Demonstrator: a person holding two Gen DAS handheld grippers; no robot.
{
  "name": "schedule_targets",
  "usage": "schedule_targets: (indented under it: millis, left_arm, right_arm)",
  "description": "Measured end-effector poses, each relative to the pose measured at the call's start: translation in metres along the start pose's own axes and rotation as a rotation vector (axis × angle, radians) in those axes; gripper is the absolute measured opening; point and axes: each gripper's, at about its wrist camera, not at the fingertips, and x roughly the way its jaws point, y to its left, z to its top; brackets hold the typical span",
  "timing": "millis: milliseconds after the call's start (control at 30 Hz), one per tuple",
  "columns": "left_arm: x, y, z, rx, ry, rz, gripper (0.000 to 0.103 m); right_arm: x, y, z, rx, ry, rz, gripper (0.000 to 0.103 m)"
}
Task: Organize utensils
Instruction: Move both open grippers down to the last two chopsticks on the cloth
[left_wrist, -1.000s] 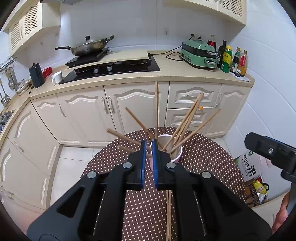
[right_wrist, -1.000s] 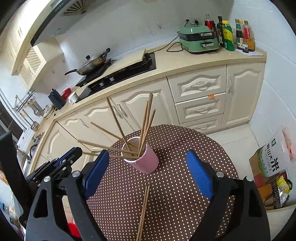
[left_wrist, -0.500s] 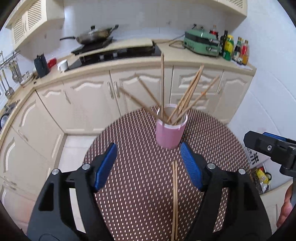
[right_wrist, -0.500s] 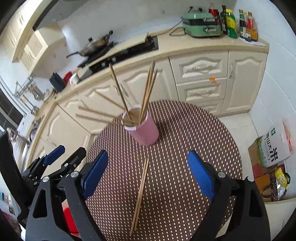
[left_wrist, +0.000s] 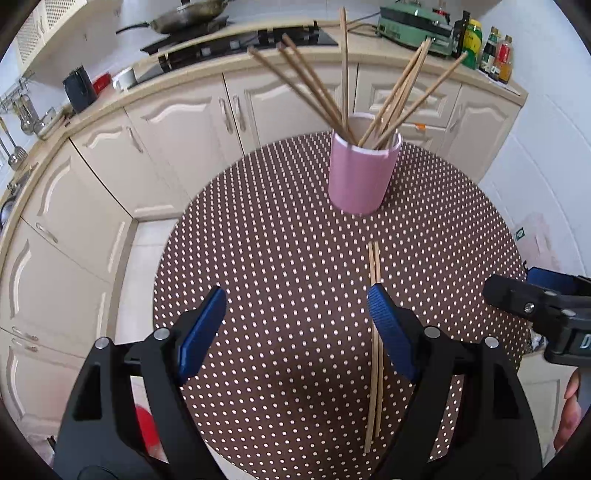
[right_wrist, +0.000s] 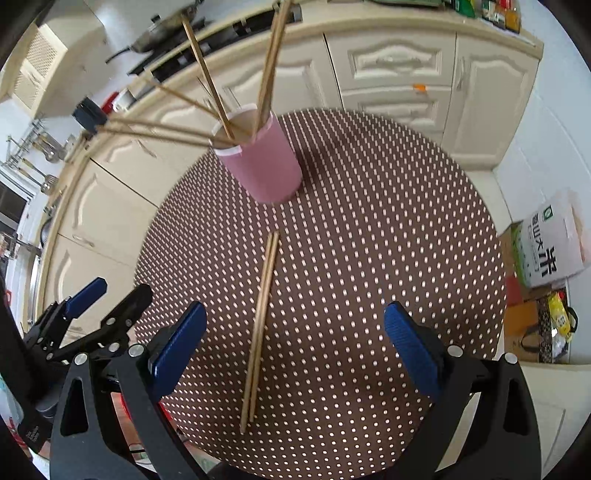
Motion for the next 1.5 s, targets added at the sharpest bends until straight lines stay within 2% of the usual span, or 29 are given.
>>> schedule_targets:
  millis: [400,867,1067,1367,1433,1500]
  left_arm:
    - [0.032,0.002,-0.018,0.016,0.105,-0.009,0.078]
    - [0.061,0.026,-0.029,0.046,0.192,0.005,0.078]
    - [0.069,0.038,-0.029,0.051,0.212,-0.005,0.078]
    - [0.084,0.052,-0.019,0.058,0.214,-0.031,0.078]
    - [0.087,0.055,-0.018,0.058,0.217,-0.038,0.078]
    - [0.09,0.056,-0.018,0.062,0.22,-0.041,0.078]
  right_arm:
    - [0.051,-0.002,-0.02,-0.016,0.133,-0.082,0.093]
    - [0.102,0.028,-0.032,-0.074,0.253,-0.192,0.093]
    - [0.127,0.043,-0.038,-0.073,0.286,-0.255,0.093]
    - [0.164,0.057,-0.034,-0.056,0.334,-0.285,0.093]
    - [0.172,0.063,-0.034,-0.075,0.343,-0.343,0.093]
    - [0.18,0.068,-0.032,-0.067,0.34,-0.343,0.093]
